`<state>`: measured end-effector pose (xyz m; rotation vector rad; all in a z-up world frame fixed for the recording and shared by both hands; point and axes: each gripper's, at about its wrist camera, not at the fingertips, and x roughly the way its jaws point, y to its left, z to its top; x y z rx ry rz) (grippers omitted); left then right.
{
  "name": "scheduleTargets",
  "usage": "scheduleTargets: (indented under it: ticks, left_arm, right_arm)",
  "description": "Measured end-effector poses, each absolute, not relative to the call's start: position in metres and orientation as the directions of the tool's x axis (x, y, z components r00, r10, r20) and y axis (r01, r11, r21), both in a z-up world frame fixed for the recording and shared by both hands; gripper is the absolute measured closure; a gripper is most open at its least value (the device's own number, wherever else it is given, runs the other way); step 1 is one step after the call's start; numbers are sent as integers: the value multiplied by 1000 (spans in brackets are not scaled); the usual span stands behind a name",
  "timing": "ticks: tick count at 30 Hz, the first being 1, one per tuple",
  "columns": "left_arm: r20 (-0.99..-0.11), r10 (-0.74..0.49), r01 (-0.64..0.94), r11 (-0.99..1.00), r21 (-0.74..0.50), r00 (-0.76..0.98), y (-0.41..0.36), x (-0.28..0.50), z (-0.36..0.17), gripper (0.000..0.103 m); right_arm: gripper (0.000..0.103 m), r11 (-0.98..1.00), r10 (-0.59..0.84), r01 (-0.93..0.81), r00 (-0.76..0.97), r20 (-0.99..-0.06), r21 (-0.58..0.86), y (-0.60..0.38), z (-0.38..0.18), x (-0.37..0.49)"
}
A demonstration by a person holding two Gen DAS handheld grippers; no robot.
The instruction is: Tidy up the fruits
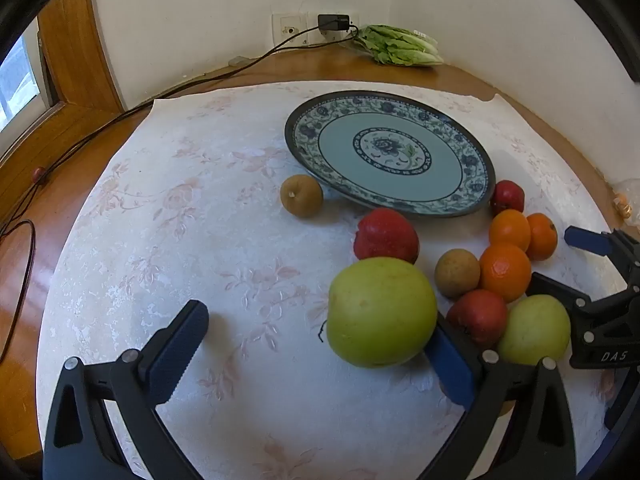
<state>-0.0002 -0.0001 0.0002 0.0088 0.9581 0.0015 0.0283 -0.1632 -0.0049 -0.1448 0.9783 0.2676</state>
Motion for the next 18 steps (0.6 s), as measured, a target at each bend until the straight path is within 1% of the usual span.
scheduleTargets:
  ticks: [18]
  left_arm:
    - [-813,7,5,1000,12,583,3,3,2,0]
  right_arm:
    - [0,958,165,-288,550,-819,-1,-164,-7,24]
